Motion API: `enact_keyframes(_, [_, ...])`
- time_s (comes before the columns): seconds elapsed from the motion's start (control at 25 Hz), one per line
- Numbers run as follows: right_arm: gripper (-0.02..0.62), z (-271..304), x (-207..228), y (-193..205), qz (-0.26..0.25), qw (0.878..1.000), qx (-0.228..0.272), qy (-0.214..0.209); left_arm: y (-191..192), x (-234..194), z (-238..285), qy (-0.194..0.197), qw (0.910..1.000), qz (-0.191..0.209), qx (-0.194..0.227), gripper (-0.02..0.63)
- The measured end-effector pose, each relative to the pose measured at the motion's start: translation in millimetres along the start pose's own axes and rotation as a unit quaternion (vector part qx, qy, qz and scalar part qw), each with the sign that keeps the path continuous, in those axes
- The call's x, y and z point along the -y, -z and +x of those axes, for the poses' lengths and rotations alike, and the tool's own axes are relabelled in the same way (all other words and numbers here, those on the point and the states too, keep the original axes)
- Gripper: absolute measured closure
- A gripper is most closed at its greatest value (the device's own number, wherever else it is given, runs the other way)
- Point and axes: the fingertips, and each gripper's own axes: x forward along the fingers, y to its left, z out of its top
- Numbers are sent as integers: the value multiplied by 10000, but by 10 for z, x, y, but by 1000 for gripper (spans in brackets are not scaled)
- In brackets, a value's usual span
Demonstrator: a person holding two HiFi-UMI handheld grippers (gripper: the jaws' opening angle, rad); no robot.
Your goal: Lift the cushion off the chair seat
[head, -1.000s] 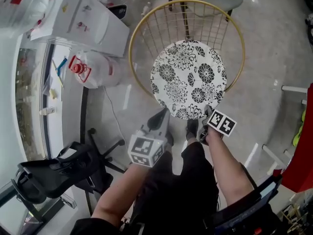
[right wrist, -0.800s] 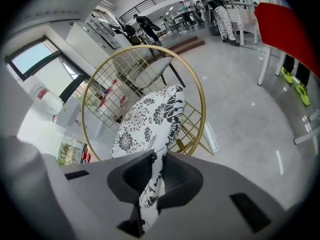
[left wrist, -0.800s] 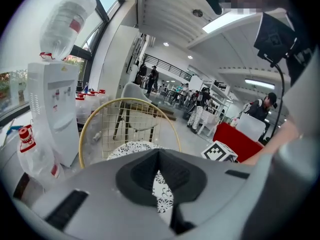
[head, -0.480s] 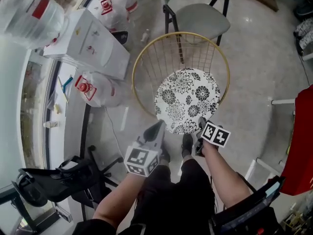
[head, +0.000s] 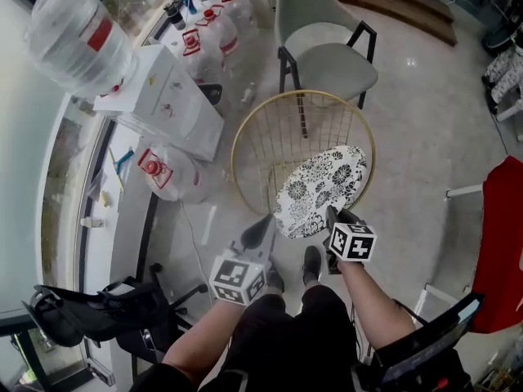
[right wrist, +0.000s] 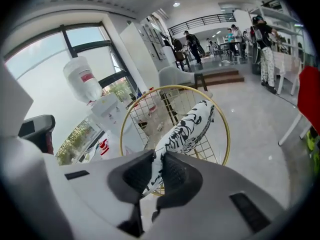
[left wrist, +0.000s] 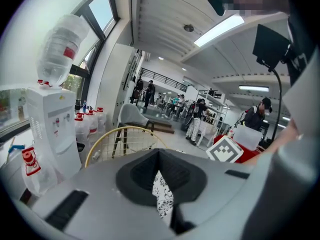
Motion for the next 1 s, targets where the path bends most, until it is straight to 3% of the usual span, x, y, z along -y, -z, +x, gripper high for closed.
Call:
enact_keyframes(0.48, [565, -572, -569, -558, -1422, 9891, 283, -272, -645, 134, -322, 39, 9988, 214, 435, 600])
enact_keyframes(1.0, [565, -1289, -932, -1199, -2213, 9684, 1132, -213, -1071, 285, -576, 220, 9946, 443, 910, 600])
